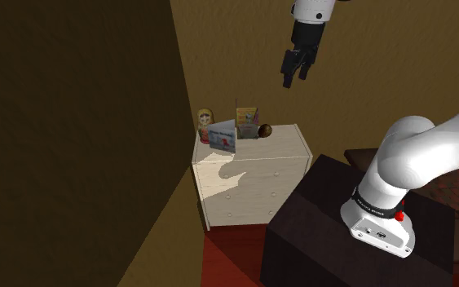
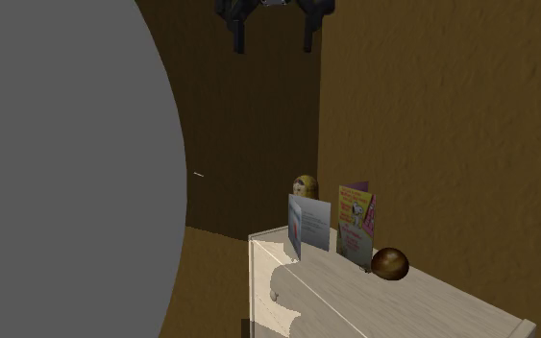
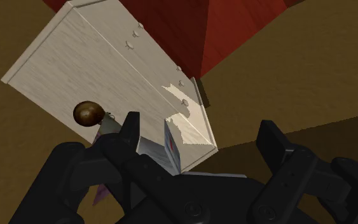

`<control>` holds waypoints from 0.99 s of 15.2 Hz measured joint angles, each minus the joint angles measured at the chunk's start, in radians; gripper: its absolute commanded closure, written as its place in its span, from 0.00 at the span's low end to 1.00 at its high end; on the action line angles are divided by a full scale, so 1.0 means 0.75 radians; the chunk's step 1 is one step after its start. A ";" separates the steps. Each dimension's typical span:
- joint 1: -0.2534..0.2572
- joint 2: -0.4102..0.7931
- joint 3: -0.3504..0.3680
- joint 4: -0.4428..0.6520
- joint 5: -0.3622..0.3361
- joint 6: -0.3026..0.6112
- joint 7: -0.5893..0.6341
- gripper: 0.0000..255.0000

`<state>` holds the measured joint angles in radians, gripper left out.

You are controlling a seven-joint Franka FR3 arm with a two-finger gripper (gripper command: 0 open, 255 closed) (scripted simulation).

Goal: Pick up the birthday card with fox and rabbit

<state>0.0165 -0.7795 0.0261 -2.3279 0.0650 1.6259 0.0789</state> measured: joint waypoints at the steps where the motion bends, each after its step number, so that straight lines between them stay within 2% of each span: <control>1: 0.000 0.000 0.000 0.000 0.000 0.000 0.000 0.00; 3: 0.003 0.028 -0.002 -0.019 -0.006 0.047 -0.019 0.00; 7: 0.009 0.156 -0.012 -0.058 -0.028 0.217 -0.080 0.00; 15: 0.020 0.498 -0.034 -0.052 -0.069 0.564 -0.202 0.00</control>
<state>0.0311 -0.4063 0.0008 -2.3670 0.0129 2.0490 -0.0724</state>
